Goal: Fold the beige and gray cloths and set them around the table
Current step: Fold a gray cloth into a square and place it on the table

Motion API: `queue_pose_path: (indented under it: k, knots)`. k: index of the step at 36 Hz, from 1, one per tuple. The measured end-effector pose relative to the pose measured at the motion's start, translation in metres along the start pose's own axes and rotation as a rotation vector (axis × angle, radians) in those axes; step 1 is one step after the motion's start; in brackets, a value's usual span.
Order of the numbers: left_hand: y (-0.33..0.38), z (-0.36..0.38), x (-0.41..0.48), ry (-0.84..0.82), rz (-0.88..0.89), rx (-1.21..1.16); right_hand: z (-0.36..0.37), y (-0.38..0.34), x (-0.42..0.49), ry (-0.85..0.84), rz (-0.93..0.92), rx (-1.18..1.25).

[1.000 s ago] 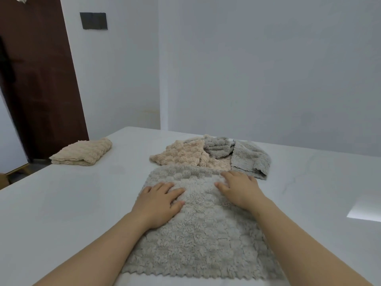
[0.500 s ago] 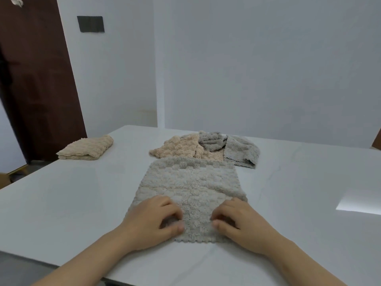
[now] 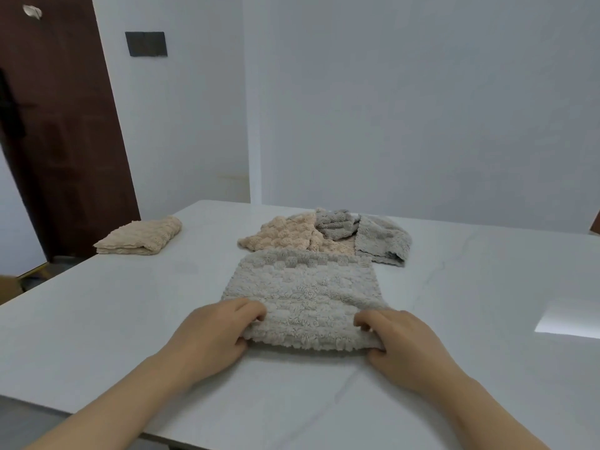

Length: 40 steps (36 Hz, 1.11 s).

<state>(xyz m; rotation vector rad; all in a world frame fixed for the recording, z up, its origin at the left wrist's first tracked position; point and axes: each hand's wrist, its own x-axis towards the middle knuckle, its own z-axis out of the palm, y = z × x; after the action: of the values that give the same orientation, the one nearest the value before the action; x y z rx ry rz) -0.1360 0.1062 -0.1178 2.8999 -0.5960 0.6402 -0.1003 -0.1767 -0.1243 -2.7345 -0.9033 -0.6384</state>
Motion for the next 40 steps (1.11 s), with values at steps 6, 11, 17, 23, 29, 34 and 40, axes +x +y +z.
queue_pose_path:
  k: [6,11,17,23,29,34,40]
  knots:
    - [-0.027,-0.015,-0.001,0.042,-0.424,-0.409,-0.008,0.017,-0.004,0.116,0.326,0.467]
    - [-0.033,-0.002,-0.001,0.121,-0.614,-0.705,-0.002,0.016,0.002,0.140,0.440,0.669]
    - [-0.024,0.006,0.001,0.128,-0.605,-0.555,0.005,0.017,0.005,0.059,0.441,0.598]
    - [-0.026,-0.004,-0.006,0.054,-0.635,-0.459,-0.004,0.016,0.002,0.057,0.514,0.692]
    - [-0.027,-0.016,-0.004,-0.046,-0.615,-0.506,-0.005,0.019,0.002,0.002,0.564,0.816]
    - [-0.029,-0.022,0.011,0.029,-0.659,-0.690,-0.007,0.022,0.008,0.061,0.614,0.904]
    - [-0.040,-0.013,0.041,0.046,-0.711,-0.703,-0.004,0.026,0.021,0.133,0.698,0.899]
